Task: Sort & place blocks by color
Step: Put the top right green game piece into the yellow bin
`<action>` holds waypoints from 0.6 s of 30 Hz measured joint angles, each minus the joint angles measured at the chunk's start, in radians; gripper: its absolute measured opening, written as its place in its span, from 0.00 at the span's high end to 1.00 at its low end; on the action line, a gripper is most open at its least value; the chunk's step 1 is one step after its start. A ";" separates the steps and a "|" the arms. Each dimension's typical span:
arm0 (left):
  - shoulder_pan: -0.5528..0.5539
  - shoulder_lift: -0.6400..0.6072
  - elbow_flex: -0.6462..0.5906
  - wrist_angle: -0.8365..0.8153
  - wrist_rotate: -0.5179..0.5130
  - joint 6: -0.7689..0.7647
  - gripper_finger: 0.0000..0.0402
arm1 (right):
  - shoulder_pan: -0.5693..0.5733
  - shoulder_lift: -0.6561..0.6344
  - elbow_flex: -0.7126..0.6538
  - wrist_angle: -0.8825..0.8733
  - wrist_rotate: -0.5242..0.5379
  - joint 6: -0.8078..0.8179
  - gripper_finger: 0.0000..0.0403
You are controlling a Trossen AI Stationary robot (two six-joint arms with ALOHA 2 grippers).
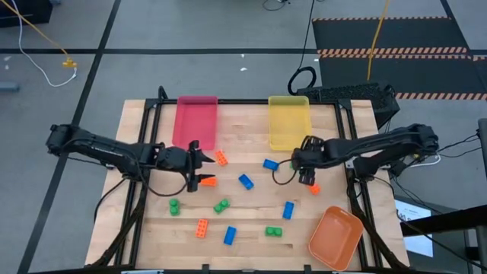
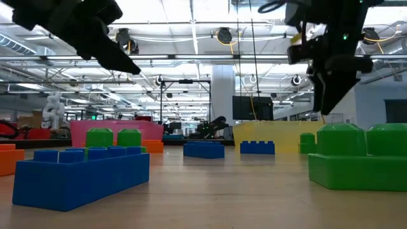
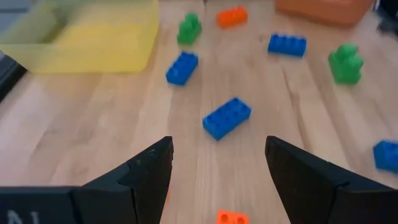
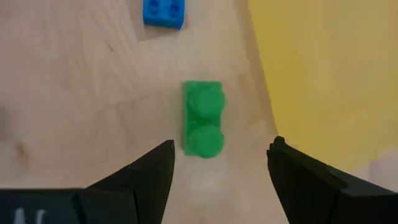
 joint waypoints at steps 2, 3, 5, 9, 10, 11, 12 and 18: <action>0.000 -0.049 -0.047 0.036 -0.015 -0.004 0.37 | 0.000 0.019 -0.008 0.024 0.000 -0.008 0.40; -0.001 -0.069 -0.067 0.053 -0.022 -0.009 0.37 | -0.003 0.020 -0.014 0.035 0.000 -0.010 0.40; -0.001 -0.111 -0.107 0.065 -0.027 -0.014 0.37 | -0.015 0.026 -0.023 0.067 -0.024 -0.012 0.40; -0.001 -0.173 -0.162 0.107 -0.035 -0.028 0.37 | -0.040 0.033 -0.059 0.130 -0.105 -0.014 0.40; -0.001 -0.180 -0.171 0.117 -0.035 -0.028 0.37 | -0.048 0.037 -0.068 0.141 -0.121 -0.016 0.40; -0.001 -0.185 -0.175 0.119 -0.035 -0.028 0.37 | -0.055 0.043 -0.078 0.144 -0.129 -0.017 0.40; -0.001 -0.187 -0.177 0.120 -0.035 -0.027 0.37 | -0.062 0.049 -0.087 0.148 -0.131 -0.017 0.40; -0.001 -0.185 -0.178 0.122 -0.043 -0.020 0.37 | -0.105 0.075 -0.141 0.245 -0.181 -0.022 0.40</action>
